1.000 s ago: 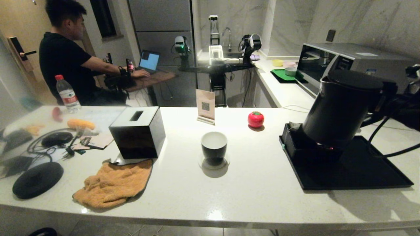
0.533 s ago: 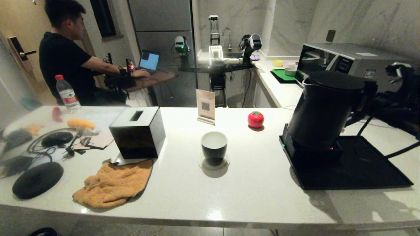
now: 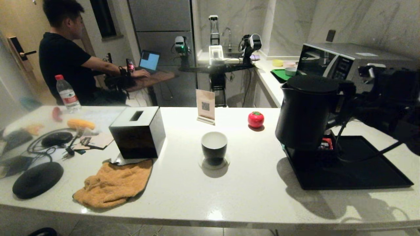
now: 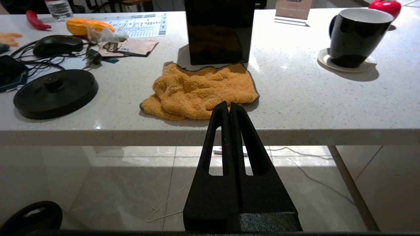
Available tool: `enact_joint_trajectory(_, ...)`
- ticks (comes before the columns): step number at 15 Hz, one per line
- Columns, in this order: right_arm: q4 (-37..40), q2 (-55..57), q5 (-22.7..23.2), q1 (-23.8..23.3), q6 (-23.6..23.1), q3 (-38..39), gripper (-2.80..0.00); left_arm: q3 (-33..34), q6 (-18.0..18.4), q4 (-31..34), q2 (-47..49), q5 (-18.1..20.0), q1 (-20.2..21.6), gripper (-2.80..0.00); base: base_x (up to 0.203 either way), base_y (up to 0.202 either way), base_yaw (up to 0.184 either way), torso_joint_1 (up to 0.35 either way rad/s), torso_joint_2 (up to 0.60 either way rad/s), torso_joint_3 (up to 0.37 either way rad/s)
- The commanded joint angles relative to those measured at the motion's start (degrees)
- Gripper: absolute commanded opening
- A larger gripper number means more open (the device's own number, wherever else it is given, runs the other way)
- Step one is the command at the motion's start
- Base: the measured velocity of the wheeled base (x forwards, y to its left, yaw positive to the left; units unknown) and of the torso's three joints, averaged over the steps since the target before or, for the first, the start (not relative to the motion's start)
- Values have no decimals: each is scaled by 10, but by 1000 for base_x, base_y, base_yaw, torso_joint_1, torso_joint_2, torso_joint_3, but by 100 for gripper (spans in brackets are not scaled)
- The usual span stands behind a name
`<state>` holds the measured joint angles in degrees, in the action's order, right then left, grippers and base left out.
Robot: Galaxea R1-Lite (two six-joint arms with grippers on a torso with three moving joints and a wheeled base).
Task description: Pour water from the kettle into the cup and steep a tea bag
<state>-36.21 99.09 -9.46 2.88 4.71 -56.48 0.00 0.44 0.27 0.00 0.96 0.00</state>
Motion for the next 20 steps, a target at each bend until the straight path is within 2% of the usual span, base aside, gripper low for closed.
enact_joint_trajectory(1, 13, 4, -20, 23, 0, -8, -280, 0, 0, 0, 0, 0, 0, -280, 0, 0, 0, 0, 0, 0)
enact_joint_trajectory(9, 47, 8, -77, 75, -1, -20, -280, 0, 0, 0, 0, 0, 0, -280, 0, 0, 0, 0, 0, 0)
enact_joint_trajectory(12, 47, 16, -95, 99, -17, -28, -280, 0, 0, 0, 0, 0, 0, -280, 0, 0, 0, 0, 0, 0)
enact_joint_trajectory(16, 55, 28, -98, 115, -22, -45, -280, 0, 0, 0, 0, 0, 0, -280, 0, 0, 0, 0, 0, 0)
enact_joint_trajectory(20, 56, 35, -99, 134, -53, -45, -280, 0, 0, 0, 0, 0, 0, -280, 0, 0, 0, 0, 0, 0)
